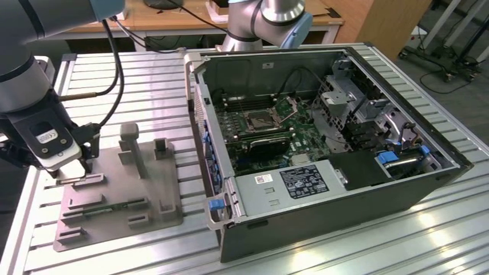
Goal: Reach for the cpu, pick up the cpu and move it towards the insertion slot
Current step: 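Pick up the cpu and move it towards the insertion slot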
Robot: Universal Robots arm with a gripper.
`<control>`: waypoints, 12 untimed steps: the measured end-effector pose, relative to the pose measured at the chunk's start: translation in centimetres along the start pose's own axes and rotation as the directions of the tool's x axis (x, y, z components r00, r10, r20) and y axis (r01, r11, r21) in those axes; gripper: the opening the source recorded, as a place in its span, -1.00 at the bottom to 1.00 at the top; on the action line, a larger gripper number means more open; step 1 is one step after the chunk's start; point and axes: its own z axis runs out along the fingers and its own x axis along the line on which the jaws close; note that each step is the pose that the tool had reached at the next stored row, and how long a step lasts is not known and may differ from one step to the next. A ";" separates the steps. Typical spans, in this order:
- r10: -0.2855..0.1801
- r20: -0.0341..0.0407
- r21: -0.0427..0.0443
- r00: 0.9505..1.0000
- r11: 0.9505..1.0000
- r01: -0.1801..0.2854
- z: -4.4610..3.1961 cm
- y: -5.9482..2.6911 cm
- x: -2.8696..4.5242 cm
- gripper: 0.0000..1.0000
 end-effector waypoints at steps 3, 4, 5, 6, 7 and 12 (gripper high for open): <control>0.000 0.000 0.000 1.000 1.000 0.000 -0.06 0.00 0.00 0.08; 0.000 0.000 0.000 1.000 1.000 0.000 -0.08 0.00 0.00 0.08; 0.000 0.000 0.000 1.000 1.000 0.000 -0.09 0.00 0.00 0.08; 0.000 0.000 0.000 1.000 1.000 0.000 -0.10 0.00 0.00 0.08; 0.000 0.000 0.000 1.000 1.000 0.000 -0.12 0.00 0.00 0.08; 0.000 0.000 0.000 1.000 1.000 0.000 -0.30 0.01 0.00 0.08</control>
